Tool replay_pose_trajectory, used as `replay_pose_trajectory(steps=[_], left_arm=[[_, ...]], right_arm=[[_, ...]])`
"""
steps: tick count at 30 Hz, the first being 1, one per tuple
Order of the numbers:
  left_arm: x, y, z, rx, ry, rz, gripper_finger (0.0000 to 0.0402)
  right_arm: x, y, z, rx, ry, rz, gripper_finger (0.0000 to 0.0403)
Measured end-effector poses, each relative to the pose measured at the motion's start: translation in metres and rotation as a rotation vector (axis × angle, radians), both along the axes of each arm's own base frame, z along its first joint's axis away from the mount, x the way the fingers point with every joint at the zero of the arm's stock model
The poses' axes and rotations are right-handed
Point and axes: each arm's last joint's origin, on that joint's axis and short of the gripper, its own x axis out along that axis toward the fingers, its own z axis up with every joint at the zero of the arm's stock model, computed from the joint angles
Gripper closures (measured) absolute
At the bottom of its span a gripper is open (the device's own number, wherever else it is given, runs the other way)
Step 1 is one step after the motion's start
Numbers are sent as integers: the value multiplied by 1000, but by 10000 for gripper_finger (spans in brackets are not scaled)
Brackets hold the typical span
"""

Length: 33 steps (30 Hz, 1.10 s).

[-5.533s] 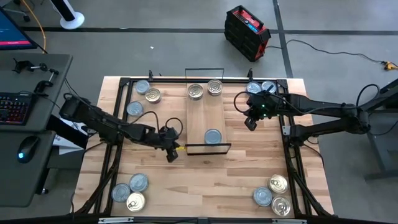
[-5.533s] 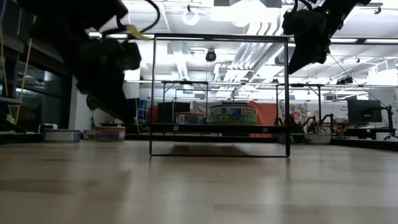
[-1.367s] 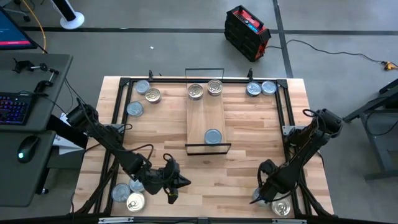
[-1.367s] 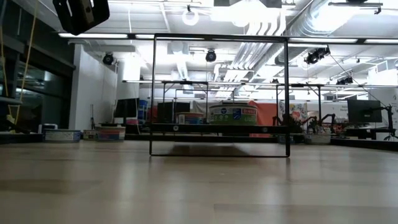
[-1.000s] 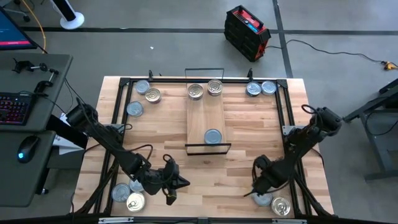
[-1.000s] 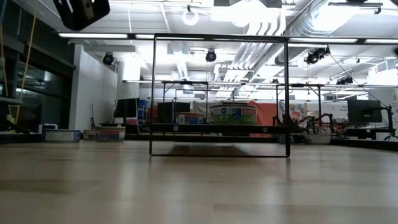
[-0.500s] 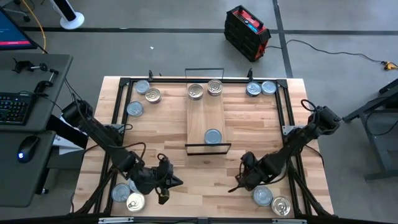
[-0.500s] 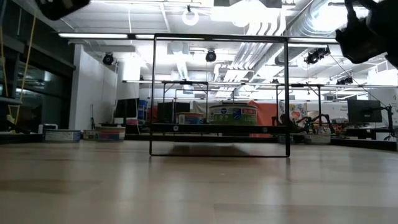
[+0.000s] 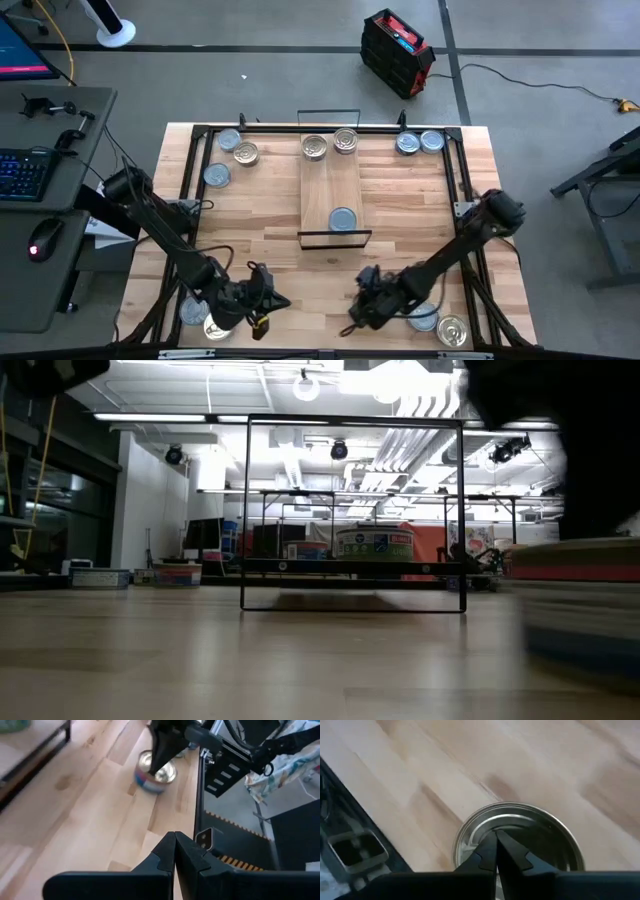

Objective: Stack canned seafood by type on shelf
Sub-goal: Stack the blue pink tuna can on top of the other blue pink tuna can on the shelf

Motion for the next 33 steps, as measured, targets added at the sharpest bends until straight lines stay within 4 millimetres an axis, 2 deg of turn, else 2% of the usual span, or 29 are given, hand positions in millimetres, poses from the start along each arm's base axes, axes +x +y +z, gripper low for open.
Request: replay_pose_trajectory(steps=[4, 8, 12, 16, 18, 22, 25, 27, 30, 33], left_arm=[[11, -6, -20, 4, 4, 11, 402], [21, -5, -29, 2, -5, 30, 401], [28, 0, -30, 44, -17, 24, 401], [41, 5, -35, 101, -55, 6, 401], [50, 6, -41, 144, -92, -20, 401], [65, 5, -58, 290, -100, -128, 401], [75, 3, -57, 378, -115, -170, 401], [83, 3, -58, 413, -123, -211, 401], [93, 5, -72, 440, -81, -288, 401], [103, 10, -80, 439, -56, -290, 401]], right_arm=[[36, 5, 10, -113, -96, 94, 403], [56, 8, 35, -208, -168, 220, 403], [56, 13, 67, -272, -182, 304, 403], [42, 27, 78, -301, -134, 368, 403], [30, 34, 76, -302, -92, 365, 403], [2, 47, 59, -299, 13, 307, 403], [-13, 54, 48, -266, 57, 263, 403], [-18, 56, 40, -230, 74, 237, 403], [-18, 54, 27, -203, 68, 189, 403], [-17, 48, 17, -198, 71, 159, 403]])
